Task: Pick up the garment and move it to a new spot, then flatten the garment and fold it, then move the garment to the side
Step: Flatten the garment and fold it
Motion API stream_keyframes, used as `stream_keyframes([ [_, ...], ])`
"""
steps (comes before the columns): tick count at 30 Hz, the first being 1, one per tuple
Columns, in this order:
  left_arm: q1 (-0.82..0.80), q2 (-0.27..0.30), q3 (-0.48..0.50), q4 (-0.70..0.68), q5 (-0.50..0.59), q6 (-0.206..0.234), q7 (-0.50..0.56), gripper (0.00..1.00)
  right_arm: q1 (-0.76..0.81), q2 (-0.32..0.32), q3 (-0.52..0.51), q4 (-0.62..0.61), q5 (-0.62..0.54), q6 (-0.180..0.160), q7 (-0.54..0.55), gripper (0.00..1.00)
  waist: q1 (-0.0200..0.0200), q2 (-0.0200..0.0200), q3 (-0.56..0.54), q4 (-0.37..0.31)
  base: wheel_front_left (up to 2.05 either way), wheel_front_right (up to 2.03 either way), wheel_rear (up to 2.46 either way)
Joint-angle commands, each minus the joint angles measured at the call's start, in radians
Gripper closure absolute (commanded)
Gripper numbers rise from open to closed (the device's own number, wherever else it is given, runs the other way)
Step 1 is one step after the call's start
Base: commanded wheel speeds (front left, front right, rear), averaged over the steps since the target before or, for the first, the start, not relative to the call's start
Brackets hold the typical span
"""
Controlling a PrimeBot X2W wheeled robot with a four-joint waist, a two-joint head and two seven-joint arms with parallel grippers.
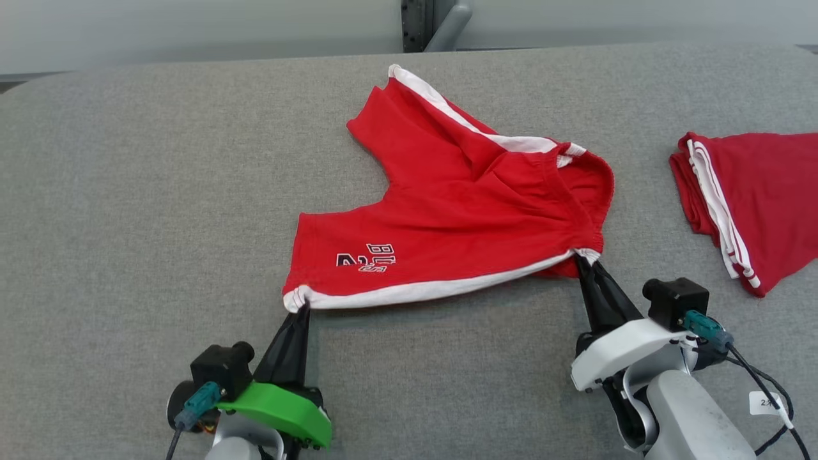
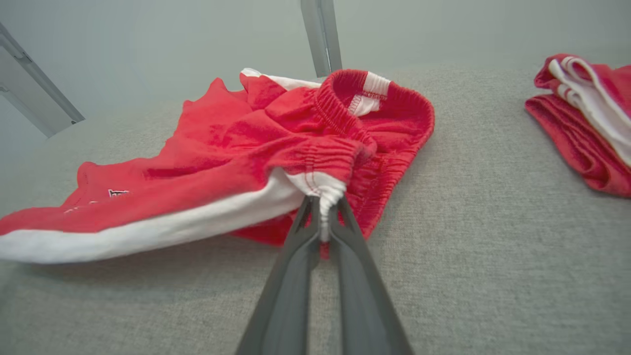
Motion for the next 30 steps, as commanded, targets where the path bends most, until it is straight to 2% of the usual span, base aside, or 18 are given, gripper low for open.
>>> stream_keyframes([
  [1,-0.016,0.004,0.010,-0.024,0.015,-0.003,0.001,1.00,0.012,-0.004,0.006,-0.024,0.014,-0.001,-0.003,1.00,0.0000,0.0000,-0.035,-0.002,0.00,0.00,0.00],
  [5,-0.041,0.036,0.041,-0.110,0.053,-0.003,0.001,1.00,-0.009,-0.018,0.034,-0.103,0.053,-0.001,-0.003,1.00,0.0000,0.0000,-0.112,-0.009,0.00,0.00,0.00],
  [7,-0.076,0.098,0.042,-0.175,0.070,-0.003,0.001,1.00,-0.049,-0.032,0.057,-0.162,0.088,-0.001,-0.003,1.00,0.0000,0.0000,-0.182,-0.017,0.00,0.00,0.00],
  [10,-0.142,0.191,0.047,-0.248,0.078,-0.003,0.001,1.00,-0.113,-0.056,0.081,-0.218,0.141,-0.001,-0.003,1.00,0.0000,0.0000,-0.222,-0.024,0.00,0.00,0.00],
  [14,-0.231,0.311,0.049,-0.330,0.064,-0.001,0.004,1.00,-0.196,-0.090,0.105,-0.277,0.224,-0.001,-0.002,1.00,0.0000,0.0000,-0.252,-0.021,0.00,0.00,0.00],
  [17,-0.317,0.381,0.056,-0.379,0.036,-0.001,0.051,1.00,-0.252,-0.121,0.109,-0.316,0.275,-0.001,0.035,1.00,0.0000,0.0000,-0.245,-0.011,0.00,0.00,0.00],
  [19,-0.363,0.423,0.048,-0.380,0.024,-0.001,0.106,1.00,-0.283,-0.136,0.106,-0.313,0.298,-0.001,0.080,1.00,0.0000,0.0000,-0.223,-0.004,0.00,0.00,0.00],
  [24,-0.505,0.448,-0.010,-0.307,-0.049,0.000,0.243,1.00,-0.415,-0.153,0.104,-0.251,0.328,-0.001,0.209,1.00,0.0000,0.0000,-0.068,0.022,0.00,0.00,0.00],
  [27,-0.625,0.435,-0.058,-0.200,-0.064,0.000,0.244,1.00,-0.540,-0.159,0.133,-0.184,0.297,-0.001,0.252,1.00,0.0000,0.0000,0.054,0.038,0.00,0.00,0.00],
  [30,-0.791,0.429,-0.099,-0.090,-0.031,-0.001,0.190,1.00,-0.712,-0.168,0.170,-0.094,0.232,-0.001,0.254,1.00,0.0000,0.0000,0.151,0.047,0.00,0.00,0.00],
])
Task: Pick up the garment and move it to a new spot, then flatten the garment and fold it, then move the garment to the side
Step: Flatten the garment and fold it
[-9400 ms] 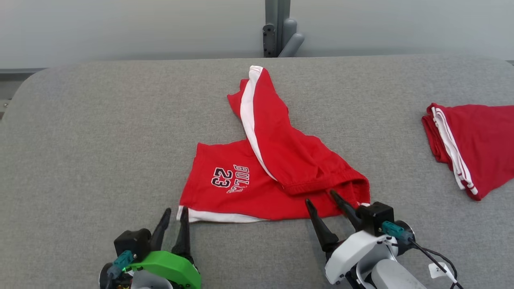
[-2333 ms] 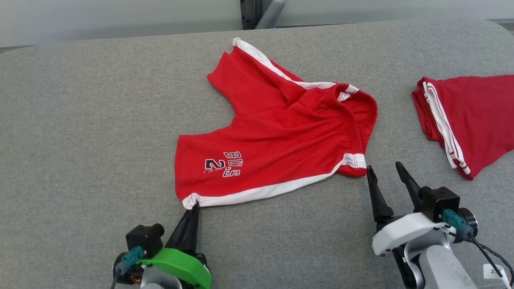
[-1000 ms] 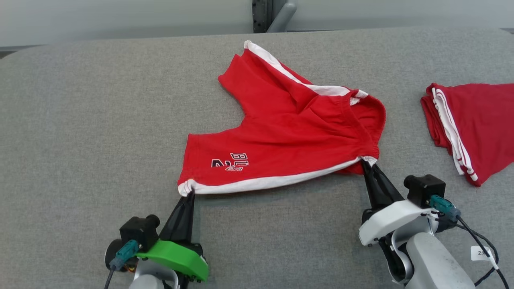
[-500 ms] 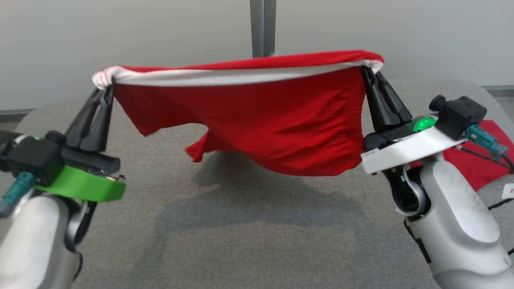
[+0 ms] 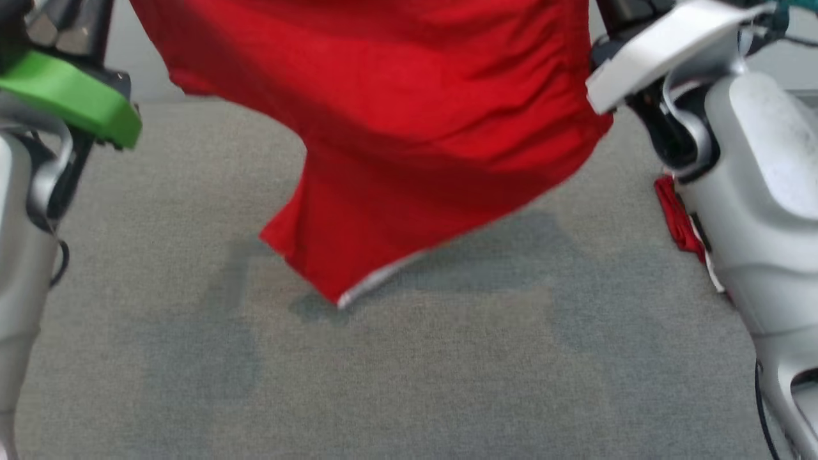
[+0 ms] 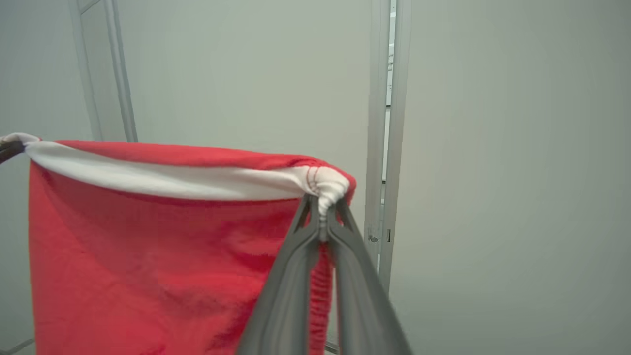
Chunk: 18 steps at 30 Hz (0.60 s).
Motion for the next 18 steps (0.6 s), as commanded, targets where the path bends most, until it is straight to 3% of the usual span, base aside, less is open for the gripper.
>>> stream_keyframes([
  [1,-0.121,-0.002,-0.003,0.058,0.035,0.003,-0.050,1.00,-0.114,-0.006,-0.009,0.059,-0.033,-0.002,-0.026,1.00,0.0000,0.0000,0.291,0.052,0.00,0.00,0.00],
  [5,-0.293,-0.025,-0.016,0.171,0.088,0.003,-0.168,1.00,-0.289,-0.010,-0.025,0.191,-0.150,-0.002,-0.147,1.00,0.0000,0.0000,0.322,0.067,0.00,0.00,0.00],
  [9,-0.333,-0.059,-0.014,0.216,0.094,0.003,-0.203,1.00,-0.333,-0.019,-0.021,0.269,-0.198,-0.003,-0.219,1.00,0.0000,0.0000,0.300,0.086,0.00,0.00,0.00],
  [13,-0.199,-0.114,-0.009,0.231,0.062,0.003,-0.210,1.00,-0.222,-0.026,0.050,0.362,-0.203,-0.002,-0.250,1.00,0.0000,0.0000,0.253,0.100,0.00,0.00,0.00],
  [18,0.102,-0.200,-0.009,0.241,0.014,0.003,-0.211,1.00,0.000,-0.040,0.164,0.421,-0.124,-0.002,-0.264,1.00,0.0000,0.0000,0.203,0.108,0.00,0.00,0.00],
])
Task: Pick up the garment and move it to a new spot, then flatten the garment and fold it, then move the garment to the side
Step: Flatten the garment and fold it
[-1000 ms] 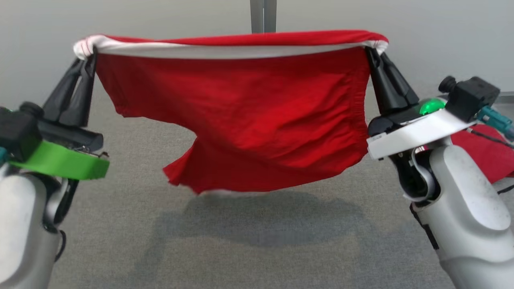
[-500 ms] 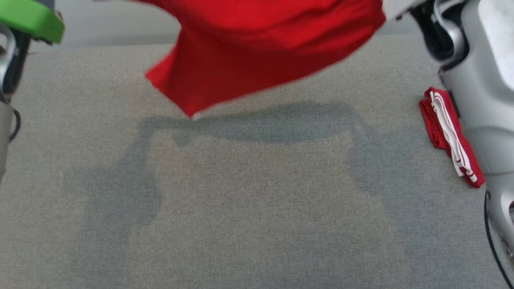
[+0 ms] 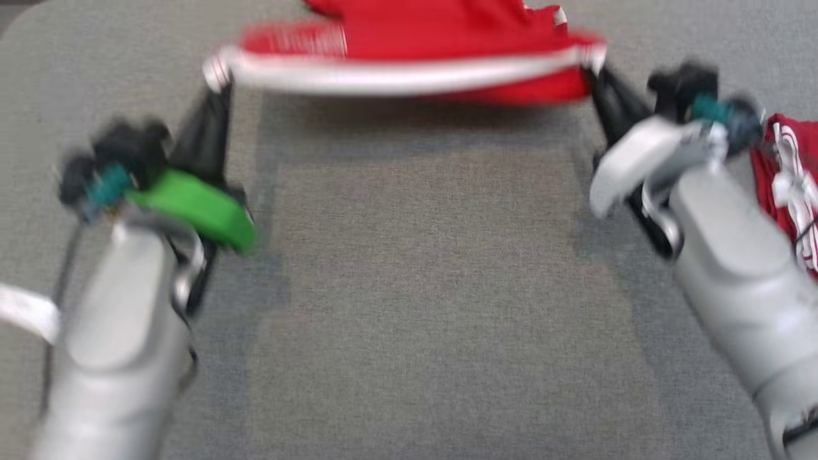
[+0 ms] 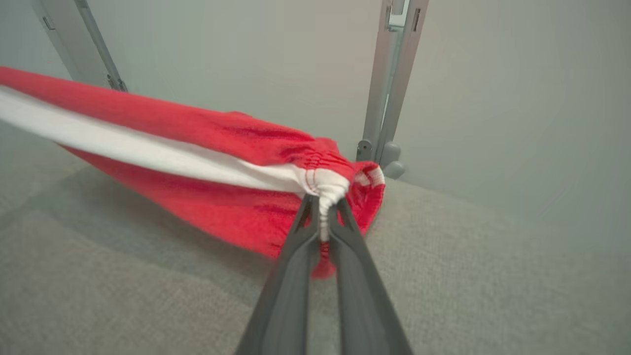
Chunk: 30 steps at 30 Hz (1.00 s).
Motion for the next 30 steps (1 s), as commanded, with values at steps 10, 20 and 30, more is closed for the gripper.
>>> stream_keyframes([
  [10,0.488,-0.116,0.142,0.029,-0.032,0.003,-0.004,1.00,0.453,-0.057,0.130,-0.144,0.221,-0.002,-0.008,1.00,-0.0001,0.0000,-0.205,-0.028,0.00,0.00,0.00],
  [20,0.811,-0.147,0.228,-0.018,0.017,0.003,-0.004,1.00,0.767,-0.129,0.240,-0.241,0.346,-0.003,-0.008,1.00,-0.0001,0.0000,-0.364,-0.040,0.00,0.00,0.00],
  [30,0.817,-0.114,0.248,-0.126,0.050,0.004,-0.005,1.00,0.811,-0.155,0.231,-0.343,0.408,-0.003,-0.008,1.00,-0.0001,0.0000,-0.324,-0.066,0.00,0.00,0.00],
])
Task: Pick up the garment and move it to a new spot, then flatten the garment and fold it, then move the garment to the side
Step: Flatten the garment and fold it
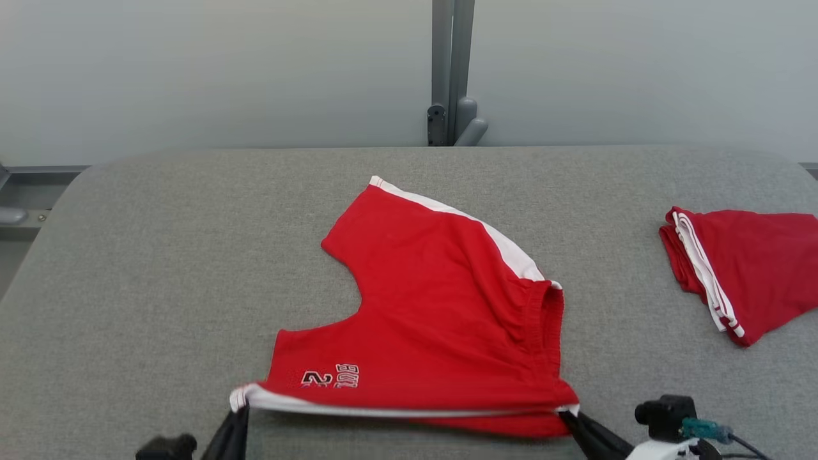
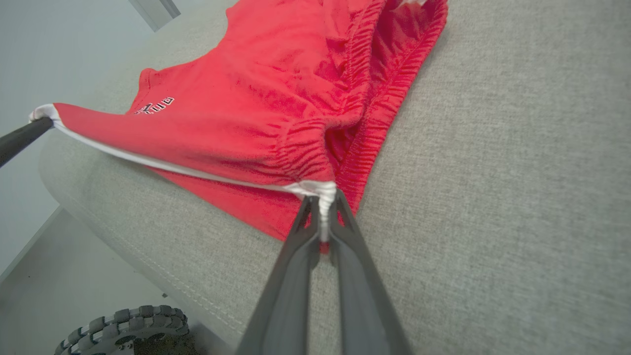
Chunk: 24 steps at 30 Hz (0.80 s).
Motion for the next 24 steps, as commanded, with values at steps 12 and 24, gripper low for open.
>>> stream_keyframes([
  [12,-0.583,0.110,-0.152,0.108,0.055,0.004,-0.004,1.00,-0.267,0.130,-0.223,-0.011,0.092,-0.003,-0.003,1.00,0.0000,0.0000,0.321,-0.081,0.00,0.00,0.00],
  [24,-1.056,0.109,-0.369,0.465,0.058,0.004,-0.004,1.00,-0.400,0.267,-0.364,0.036,-0.025,-0.003,-0.003,1.00,0.0000,0.0000,0.516,-0.172,0.00,0.00,0.00],
])
